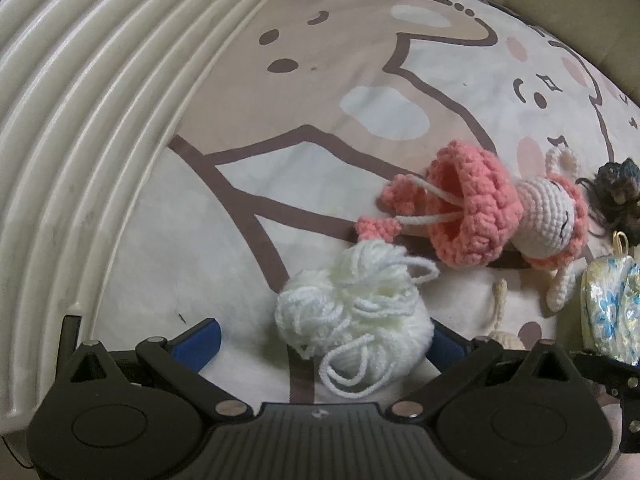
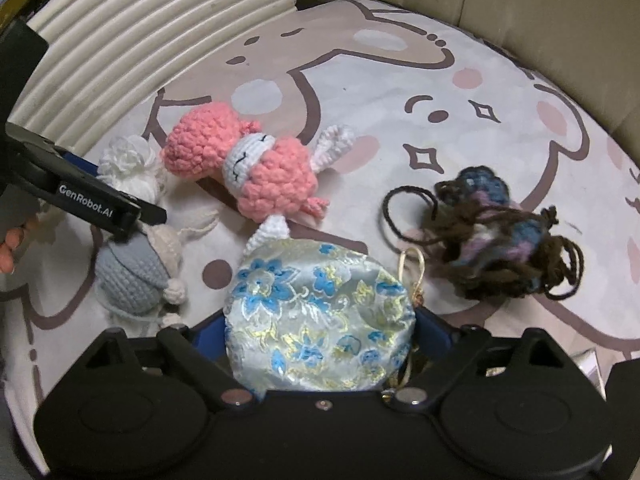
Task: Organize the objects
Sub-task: 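Close the left tool on the yarn ball while the right tool grasps the pouch, then carry the yarn ball and pouch with both tools into the black box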
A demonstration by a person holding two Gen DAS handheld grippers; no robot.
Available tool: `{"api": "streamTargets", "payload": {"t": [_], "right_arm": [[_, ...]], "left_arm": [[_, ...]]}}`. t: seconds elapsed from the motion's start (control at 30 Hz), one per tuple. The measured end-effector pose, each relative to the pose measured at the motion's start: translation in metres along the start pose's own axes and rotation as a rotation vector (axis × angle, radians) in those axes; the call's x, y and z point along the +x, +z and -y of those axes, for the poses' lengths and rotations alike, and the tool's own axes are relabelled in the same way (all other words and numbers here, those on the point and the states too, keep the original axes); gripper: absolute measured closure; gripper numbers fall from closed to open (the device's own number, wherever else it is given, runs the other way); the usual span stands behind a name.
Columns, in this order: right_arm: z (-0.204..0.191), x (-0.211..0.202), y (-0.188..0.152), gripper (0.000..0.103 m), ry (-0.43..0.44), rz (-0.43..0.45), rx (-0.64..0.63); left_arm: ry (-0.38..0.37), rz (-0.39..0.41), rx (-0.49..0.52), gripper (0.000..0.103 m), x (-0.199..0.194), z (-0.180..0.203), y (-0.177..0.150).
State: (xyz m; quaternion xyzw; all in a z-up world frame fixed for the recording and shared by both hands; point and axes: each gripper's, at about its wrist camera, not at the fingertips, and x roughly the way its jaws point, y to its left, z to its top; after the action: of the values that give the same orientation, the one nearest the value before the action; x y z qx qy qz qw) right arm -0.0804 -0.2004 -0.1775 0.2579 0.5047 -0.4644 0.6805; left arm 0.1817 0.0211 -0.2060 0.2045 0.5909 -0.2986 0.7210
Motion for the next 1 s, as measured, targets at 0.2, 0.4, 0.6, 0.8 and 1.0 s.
{"api": "streamTargets", "payload": {"t": [0.2,0.4,0.6,0.8,1.0], "right_arm": [[0.000,-0.011,0.003,0.009,0.009,0.011,0.022],[0.003,-0.026,0.004,0.009,-0.005,0.034,0.056],[0.006,-0.049,0.005,0.009,-0.055,0.092,0.082],[0.010,-0.077,0.006,0.009,-0.117,0.154,0.133],[0.015,-0.107,0.005,0.009,-0.167,0.220,0.201]], "left_arm": [[-0.031,0.004,0.035,0.028,-0.009,0.008,0.003],[-0.054,0.001,0.030,0.047,-0.017,0.005,0.004],[-0.077,0.087,0.026,0.047,-0.047,0.005,0.008],[-0.098,0.193,0.075,0.047,-0.083,0.019,0.007],[-0.085,0.287,0.105,0.047,-0.111,0.033,0.003]]}}
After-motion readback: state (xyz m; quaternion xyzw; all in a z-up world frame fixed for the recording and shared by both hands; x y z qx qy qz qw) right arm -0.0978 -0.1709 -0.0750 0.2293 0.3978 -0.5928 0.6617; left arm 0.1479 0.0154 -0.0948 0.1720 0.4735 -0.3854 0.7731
